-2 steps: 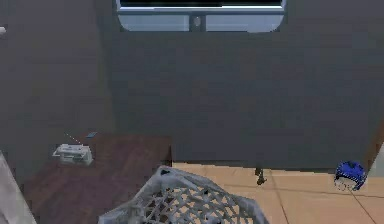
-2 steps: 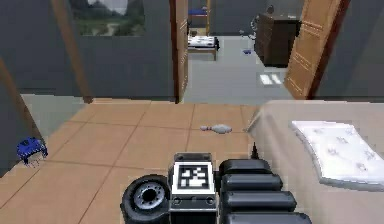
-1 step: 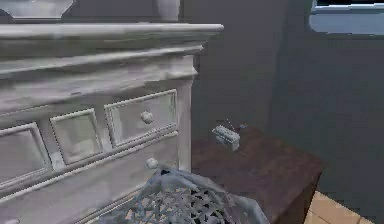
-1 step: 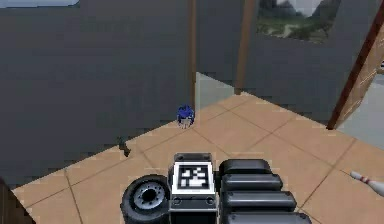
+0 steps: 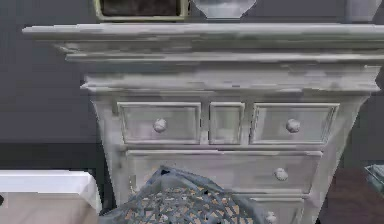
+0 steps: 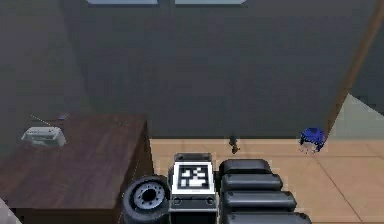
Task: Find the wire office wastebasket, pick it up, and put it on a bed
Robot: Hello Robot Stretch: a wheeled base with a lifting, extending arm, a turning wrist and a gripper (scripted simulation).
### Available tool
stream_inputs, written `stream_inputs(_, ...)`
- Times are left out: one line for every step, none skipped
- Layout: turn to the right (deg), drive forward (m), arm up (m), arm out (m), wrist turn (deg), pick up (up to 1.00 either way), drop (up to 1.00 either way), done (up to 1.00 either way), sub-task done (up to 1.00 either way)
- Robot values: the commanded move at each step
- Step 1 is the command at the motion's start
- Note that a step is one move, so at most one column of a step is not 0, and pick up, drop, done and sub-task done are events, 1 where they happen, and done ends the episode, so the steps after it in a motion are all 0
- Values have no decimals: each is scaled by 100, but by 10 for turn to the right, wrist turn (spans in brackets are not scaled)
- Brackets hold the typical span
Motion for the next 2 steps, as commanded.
stream_inputs(450,0,0,0,0,0,0,0,0)
stream_inputs(450,0,0,0,0,0,0,0,0)
